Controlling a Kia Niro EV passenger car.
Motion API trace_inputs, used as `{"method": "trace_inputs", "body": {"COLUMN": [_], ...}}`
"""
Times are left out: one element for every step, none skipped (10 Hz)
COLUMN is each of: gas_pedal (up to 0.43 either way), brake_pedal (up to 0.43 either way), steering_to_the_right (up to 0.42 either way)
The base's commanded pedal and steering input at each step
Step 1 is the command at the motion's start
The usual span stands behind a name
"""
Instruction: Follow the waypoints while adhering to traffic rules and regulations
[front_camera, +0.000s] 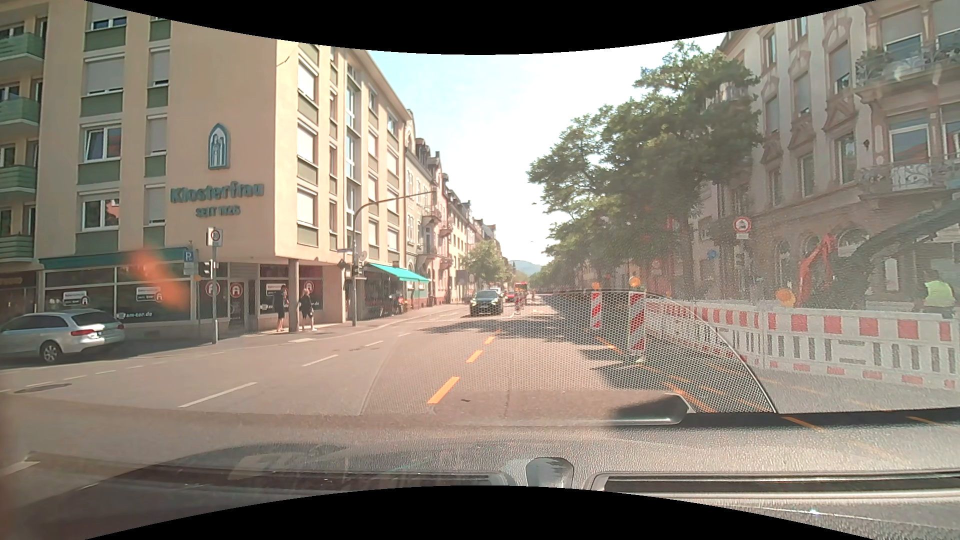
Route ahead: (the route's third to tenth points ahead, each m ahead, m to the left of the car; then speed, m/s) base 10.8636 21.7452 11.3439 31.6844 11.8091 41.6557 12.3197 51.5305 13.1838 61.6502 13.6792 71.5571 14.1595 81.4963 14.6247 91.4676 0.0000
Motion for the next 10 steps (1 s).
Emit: {"method": "trace_inputs", "body": {"gas_pedal": [0.000, 0.000, 0.000, 0.000, 0.000, 0.000, 0.000, 0.000, 0.000, 0.000], "brake_pedal": [0.165, 0.165, 0.165, 0.165, 0.165, 0.159, 0.159, 0.140, 0.079, 0.043], "steering_to_the_right": [-0.001, -0.001, -0.001, -0.001, -0.001, -0.001, -0.001, -0.001, -0.001, -0.001]}}
